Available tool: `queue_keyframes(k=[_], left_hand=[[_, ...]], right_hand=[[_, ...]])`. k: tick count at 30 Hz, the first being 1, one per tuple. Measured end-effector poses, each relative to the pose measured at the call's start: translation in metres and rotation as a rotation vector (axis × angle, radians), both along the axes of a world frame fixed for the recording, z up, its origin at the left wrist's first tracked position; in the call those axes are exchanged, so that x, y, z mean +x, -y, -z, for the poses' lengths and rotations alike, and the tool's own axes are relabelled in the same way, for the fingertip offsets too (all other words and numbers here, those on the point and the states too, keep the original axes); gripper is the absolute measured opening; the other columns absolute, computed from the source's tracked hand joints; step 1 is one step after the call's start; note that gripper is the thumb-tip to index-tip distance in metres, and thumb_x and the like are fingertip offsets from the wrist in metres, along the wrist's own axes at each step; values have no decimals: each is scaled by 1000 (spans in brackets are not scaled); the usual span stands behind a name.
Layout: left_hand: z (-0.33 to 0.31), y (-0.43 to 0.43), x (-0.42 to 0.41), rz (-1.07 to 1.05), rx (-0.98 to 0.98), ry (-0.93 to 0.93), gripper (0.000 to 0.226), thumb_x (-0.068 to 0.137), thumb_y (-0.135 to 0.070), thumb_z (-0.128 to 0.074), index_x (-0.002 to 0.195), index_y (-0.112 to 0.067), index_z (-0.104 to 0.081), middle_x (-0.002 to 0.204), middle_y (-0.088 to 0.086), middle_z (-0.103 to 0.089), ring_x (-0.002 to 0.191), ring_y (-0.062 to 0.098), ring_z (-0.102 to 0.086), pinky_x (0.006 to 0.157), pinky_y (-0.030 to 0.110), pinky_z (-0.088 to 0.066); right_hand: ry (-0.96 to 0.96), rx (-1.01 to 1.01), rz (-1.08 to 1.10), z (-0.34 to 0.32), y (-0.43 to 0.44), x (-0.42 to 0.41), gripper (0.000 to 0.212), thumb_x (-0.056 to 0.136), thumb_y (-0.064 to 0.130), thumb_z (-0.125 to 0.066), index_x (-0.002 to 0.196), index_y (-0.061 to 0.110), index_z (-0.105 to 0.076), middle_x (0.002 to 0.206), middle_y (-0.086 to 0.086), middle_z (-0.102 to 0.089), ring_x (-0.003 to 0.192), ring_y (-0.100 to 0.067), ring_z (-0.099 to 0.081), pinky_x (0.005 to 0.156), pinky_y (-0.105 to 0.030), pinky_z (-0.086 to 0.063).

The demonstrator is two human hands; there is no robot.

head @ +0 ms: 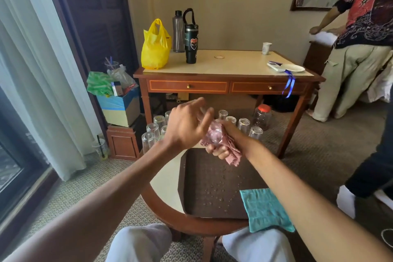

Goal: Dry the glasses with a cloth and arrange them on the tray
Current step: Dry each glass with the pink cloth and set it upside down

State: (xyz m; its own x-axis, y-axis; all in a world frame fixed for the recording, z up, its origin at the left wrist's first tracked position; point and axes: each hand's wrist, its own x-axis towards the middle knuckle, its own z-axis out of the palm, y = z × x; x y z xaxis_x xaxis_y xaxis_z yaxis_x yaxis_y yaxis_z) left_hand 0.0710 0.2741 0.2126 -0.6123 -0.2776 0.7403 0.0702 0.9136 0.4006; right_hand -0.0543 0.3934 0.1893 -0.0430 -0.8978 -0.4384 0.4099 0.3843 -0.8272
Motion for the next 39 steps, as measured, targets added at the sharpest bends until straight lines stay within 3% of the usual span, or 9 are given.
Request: queue_keyframes(k=[2, 5, 11, 15, 19, 21, 26, 32, 39], left_hand=[[4, 0, 4, 181, -199, -21, 27, 97, -40, -48, 86, -20, -63, 81, -12, -64, 66, 5, -61, 58, 29, -53], [13, 2, 3, 191, -258, -37, 23, 95, -35, -49, 89, -18, -64, 86, -9, -65, 69, 11, -63, 58, 32, -53], [23, 2, -8, -165, 379, -36, 32, 99, -37, -47, 77, -20, -62, 67, -12, -64, 56, -1, -56, 50, 22, -39], [19, 5, -7, -276, 550, -65, 37, 101, -27, -51, 65, -26, -51, 61, -9, -57, 51, 3, -50, 46, 15, -29], [21, 22, 3, -344, 632, -36, 30, 101, -30, -51, 73, -20, -56, 68, -6, -60, 57, 6, -51, 50, 18, -30], [30, 33, 11, -387, 619, 19, 26, 102, -34, -52, 94, -13, -64, 83, -5, -64, 68, 6, -56, 53, 11, -33], [73, 60, 26, -485, 486, 283, 33, 94, -48, -59, 106, -18, -68, 97, -3, -72, 78, 16, -60, 72, 29, -41], [129, 70, 41, -524, 443, 629, 37, 87, -54, -68, 105, -22, -72, 119, 5, -71, 90, 27, -70, 86, 40, -58], [171, 71, 40, -558, 182, 739, 43, 88, -56, -65, 111, -20, -69, 109, 2, -75, 89, 27, -72, 66, 29, -47]], right_hand=[[47, -15, -190, 5, -5, -6, 62, 62, 63, -79, 85, 7, -69, 68, -4, -57, 36, -2, -45, 34, -14, -38], [-31, -1, -72, 5, -5, 0, 61, 69, 65, -73, 84, 6, -70, 70, -8, -60, 37, -6, -47, 35, -17, -40], [-313, -97, 662, 18, 18, 23, 59, 98, 60, -44, 111, 5, -62, 82, -14, -73, 63, -29, -70, 70, -42, -61], [-613, -157, 654, 18, 23, 32, 67, 92, 77, -35, 107, 19, -66, 103, -8, -73, 93, -25, -72, 93, -46, -56], [-556, -183, 573, 27, 18, 28, 50, 98, 67, -36, 102, 25, -64, 103, -2, -72, 91, -15, -70, 94, -34, -53], [-454, -144, 542, 36, 17, 23, 73, 83, 82, -46, 116, 20, -63, 115, -8, -70, 104, -23, -68, 105, -44, -49], [-98, -163, 597, 59, 7, 11, 59, 90, 59, -57, 121, 8, -62, 100, -19, -72, 80, -32, -71, 80, -41, -57], [-172, -125, 571, 89, 9, 12, 44, 88, 42, -64, 110, 4, -65, 94, -12, -75, 79, -24, -73, 73, -32, -58], [-28, -153, 508, 112, 10, 13, 37, 98, 27, -41, 112, 1, -65, 105, -21, -72, 83, -30, -70, 75, -35, -57]])
